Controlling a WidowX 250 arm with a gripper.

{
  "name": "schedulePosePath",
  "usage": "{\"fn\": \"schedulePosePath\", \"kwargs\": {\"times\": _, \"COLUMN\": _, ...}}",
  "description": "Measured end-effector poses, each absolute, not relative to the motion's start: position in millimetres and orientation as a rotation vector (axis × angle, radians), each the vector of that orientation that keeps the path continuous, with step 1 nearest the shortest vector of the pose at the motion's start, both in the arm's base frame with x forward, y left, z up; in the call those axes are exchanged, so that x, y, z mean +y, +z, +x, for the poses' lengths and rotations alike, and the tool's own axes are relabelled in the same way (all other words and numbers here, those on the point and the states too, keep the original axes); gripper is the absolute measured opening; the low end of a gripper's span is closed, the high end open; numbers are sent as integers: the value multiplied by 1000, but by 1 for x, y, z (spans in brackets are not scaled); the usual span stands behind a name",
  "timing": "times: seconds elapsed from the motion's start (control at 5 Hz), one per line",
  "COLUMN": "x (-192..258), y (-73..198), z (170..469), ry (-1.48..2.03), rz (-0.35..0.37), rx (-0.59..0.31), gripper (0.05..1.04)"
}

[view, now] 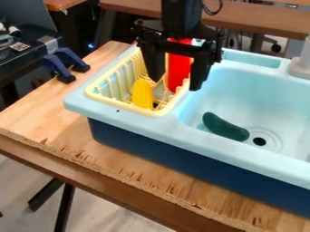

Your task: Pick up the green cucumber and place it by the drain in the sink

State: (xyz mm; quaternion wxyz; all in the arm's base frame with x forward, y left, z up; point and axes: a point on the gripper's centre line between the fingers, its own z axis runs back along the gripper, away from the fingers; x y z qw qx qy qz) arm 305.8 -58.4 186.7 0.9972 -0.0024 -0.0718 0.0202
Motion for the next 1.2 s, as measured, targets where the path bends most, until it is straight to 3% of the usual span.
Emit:
{"fn": "schedulePosePath", "kwargs": {"times": 0.2, "x": -59, "y": 178, "z": 306, "ry": 40, "rz": 0, "rx": -116, "gripper": 999}}
{"fn": "schedulePosePath", "kwargs": {"times": 0.4, "x": -76, "y": 174, "z": 323, "ry": 96, "rz": 26, "rx": -161, "gripper": 999}}
{"fn": "schedulePosePath", "kwargs": {"times": 0.8, "x": -107, "y": 187, "z": 342, "ry": 198, "rz": -21, "rx": -297, "gripper": 999}}
{"fn": "schedulePosePath", "kwargs": {"times": 1.0, "x": -104, "y": 164, "z": 351, "ry": 318, "rz": -82, "rx": -349, "gripper": 999}}
{"fn": "schedulePosePath", "kwargs": {"times": 1.2, "x": -94, "y": 140, "z": 351, "ry": 497, "rz": -63, "rx": -416, "gripper": 999}}
